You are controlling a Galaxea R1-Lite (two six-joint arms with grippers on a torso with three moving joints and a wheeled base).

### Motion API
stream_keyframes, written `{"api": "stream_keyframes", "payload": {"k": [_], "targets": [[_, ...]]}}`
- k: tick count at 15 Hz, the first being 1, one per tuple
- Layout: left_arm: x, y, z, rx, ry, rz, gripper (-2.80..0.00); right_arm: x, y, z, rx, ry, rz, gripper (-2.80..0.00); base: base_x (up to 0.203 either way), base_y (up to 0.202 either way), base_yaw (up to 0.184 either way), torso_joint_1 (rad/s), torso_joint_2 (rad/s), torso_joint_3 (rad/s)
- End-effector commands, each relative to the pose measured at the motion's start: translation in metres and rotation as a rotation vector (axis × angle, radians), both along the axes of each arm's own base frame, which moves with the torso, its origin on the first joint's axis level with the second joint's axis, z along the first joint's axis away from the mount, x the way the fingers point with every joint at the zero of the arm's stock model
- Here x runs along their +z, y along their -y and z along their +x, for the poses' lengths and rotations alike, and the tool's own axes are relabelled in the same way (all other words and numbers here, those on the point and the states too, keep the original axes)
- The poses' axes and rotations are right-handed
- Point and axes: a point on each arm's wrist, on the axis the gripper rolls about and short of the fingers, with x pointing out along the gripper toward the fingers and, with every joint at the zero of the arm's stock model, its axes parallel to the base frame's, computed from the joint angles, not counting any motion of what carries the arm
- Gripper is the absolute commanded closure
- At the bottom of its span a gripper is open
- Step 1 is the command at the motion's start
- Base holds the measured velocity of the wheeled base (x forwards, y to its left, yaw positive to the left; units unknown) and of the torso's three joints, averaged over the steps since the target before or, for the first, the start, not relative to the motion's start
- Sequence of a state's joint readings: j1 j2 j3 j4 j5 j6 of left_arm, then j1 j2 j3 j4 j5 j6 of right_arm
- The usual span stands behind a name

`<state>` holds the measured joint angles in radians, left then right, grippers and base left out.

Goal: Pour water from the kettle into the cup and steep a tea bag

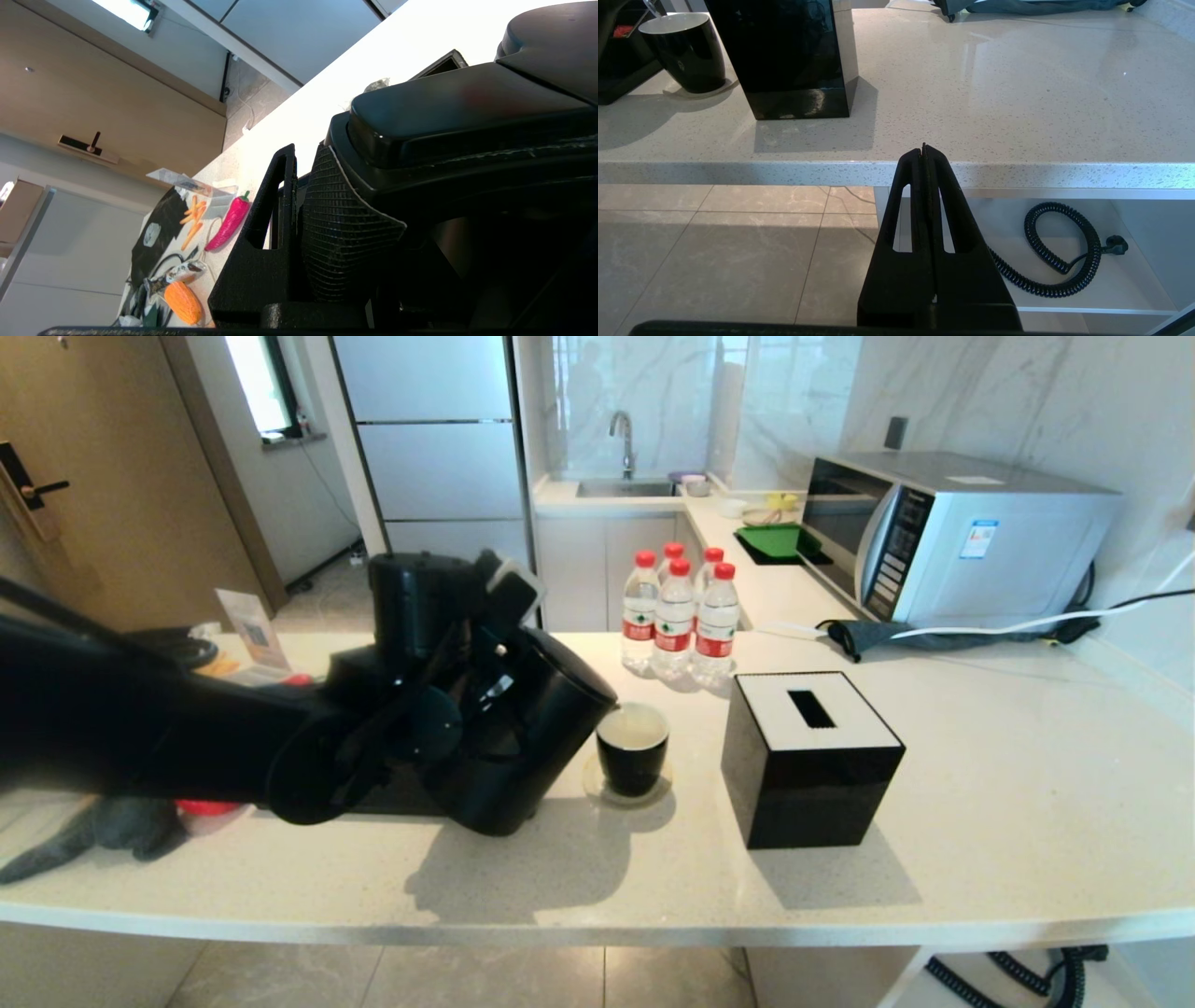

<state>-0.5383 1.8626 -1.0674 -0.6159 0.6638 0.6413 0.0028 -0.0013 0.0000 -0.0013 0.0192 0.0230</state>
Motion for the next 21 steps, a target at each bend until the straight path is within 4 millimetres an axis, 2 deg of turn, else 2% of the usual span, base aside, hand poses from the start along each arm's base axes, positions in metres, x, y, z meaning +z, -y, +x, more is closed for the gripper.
{"api": "stream_keyframes", "payload": {"k": [1,21], "targets": [[0.0,0.0,0.0,0.003,-0.001,0.004,0.0,0.0,0.0,0.0,0.001,-0.001,0.0,0.0,0.0,0.0,0.0,0.0,0.0,0.0],[0.013,0.002,0.0,-0.004,0.012,0.02,0.0,0.0,0.0,0.0,0.001,-0.001,0.0,0.0,0.0,0.0,0.0,0.0,0.0,0.0]]}}
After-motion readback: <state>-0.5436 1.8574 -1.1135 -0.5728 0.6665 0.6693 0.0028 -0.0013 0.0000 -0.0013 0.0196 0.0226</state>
